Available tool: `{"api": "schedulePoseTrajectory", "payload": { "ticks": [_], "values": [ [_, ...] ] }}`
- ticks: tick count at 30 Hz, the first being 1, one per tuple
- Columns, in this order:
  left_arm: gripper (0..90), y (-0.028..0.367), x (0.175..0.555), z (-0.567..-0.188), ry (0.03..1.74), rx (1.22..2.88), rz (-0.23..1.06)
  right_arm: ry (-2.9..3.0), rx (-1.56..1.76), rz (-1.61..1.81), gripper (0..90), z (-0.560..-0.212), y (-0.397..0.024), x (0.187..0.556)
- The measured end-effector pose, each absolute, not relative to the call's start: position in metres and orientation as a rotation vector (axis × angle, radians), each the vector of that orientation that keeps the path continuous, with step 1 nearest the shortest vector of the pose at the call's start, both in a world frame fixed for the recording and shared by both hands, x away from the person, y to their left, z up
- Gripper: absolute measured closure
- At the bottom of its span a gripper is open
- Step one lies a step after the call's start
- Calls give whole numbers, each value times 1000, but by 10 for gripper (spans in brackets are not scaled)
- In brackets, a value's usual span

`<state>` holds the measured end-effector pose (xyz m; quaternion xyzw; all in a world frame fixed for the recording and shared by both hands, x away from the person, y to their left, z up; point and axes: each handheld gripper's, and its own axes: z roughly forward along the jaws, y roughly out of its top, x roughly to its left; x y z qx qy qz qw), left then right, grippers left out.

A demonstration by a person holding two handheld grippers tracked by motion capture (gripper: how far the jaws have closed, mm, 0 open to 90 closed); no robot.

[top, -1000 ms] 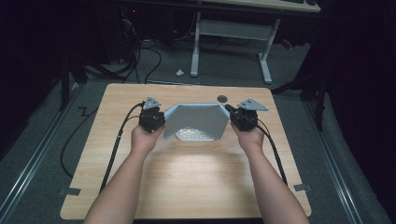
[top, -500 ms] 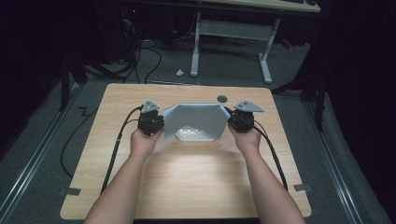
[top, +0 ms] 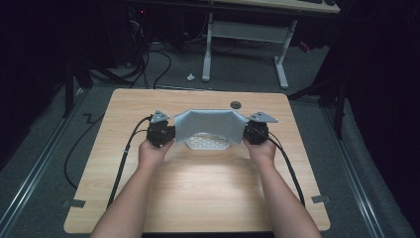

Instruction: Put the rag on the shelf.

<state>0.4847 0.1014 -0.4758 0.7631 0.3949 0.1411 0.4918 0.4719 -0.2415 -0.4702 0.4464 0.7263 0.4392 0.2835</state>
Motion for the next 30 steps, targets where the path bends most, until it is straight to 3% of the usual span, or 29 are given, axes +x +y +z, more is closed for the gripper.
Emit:
{"api": "schedulePoseTrajectory", "payload": {
  "ticks": [16,24,30],
  "values": [
    [880,102,482,-476,962,1858,351,1976,1188,1150,882,-479,-234,469],
    [727,111,483,-471,998,1817,370,1957,1170,1121,790,-472,-240,467],
    [693,120,482,-465,1024,1798,408,1930,1165,1134,767,-461,-249,466]
  ]
}}
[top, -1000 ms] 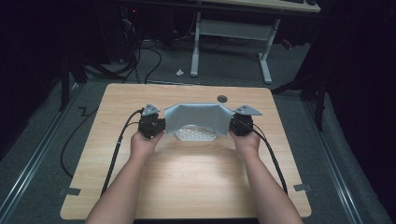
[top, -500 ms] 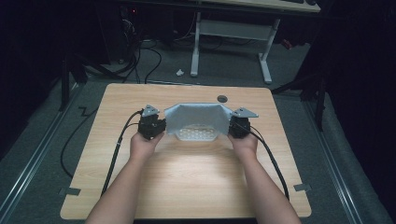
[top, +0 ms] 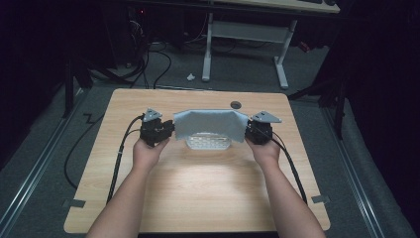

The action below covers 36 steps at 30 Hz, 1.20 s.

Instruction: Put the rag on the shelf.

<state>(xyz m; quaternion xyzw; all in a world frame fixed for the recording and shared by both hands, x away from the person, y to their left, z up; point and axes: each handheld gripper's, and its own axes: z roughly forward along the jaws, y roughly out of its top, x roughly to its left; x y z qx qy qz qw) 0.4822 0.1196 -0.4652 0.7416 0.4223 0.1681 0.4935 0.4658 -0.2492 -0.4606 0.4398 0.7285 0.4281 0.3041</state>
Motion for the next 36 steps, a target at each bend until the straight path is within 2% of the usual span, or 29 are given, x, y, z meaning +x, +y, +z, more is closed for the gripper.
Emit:
{"api": "schedulePoseTrajectory", "payload": {
  "ticks": [8,19,28,36],
  "values": [
    [666,130,480,-457,1040,1773,449,1902,1171,1142,758,-452,-259,464],
    [603,151,469,-446,1034,1760,541,1855,1148,1155,693,-441,-273,448],
    [549,179,428,-446,1004,1770,597,1833,1093,1127,614,-438,-286,407],
    [484,171,367,-465,952,1816,573,1846,998,1150,598,-438,-276,353]
  ]
}}
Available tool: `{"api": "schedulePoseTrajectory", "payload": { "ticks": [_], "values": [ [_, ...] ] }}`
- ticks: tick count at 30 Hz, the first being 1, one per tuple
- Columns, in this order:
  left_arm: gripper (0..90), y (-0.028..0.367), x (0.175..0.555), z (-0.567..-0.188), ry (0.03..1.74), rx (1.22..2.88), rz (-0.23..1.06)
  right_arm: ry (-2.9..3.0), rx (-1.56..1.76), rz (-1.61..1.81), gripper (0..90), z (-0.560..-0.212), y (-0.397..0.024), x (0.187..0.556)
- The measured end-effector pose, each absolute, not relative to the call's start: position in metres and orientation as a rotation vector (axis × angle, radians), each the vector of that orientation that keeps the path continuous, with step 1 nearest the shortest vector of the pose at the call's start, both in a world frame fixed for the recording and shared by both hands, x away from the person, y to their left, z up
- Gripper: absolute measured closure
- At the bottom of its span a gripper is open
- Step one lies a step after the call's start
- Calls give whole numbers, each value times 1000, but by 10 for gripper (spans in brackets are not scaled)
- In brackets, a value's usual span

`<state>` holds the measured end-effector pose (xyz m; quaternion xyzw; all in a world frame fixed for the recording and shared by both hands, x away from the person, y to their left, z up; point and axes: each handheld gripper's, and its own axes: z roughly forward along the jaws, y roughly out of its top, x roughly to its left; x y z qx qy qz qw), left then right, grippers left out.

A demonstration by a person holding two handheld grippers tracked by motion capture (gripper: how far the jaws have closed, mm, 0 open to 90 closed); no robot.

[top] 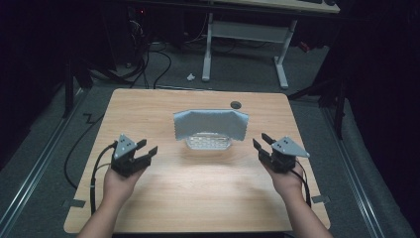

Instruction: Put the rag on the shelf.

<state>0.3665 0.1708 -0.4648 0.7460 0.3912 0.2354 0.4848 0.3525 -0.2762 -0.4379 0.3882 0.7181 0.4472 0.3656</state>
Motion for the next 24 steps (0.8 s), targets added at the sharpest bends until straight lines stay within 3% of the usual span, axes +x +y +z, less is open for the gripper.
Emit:
{"api": "schedulePoseTrajectory", "payload": {
  "ticks": [8,12,14,15,24],
  "values": [
    [465,122,316,-500,885,1909,380,1946,1051,1161,571,-458,-250,303],
    [465,95,298,-522,819,2037,252,2028,1100,1148,524,-488,-233,285],
    [455,85,294,-525,781,2070,249,2028,1096,1146,561,-510,-228,274],
    [454,80,293,-526,764,2074,247,2076,1092,1126,530,-514,-226,274],
    [445,84,300,-527,803,2058,279,2115,1077,1046,503,-522,-232,283]
  ]
}}
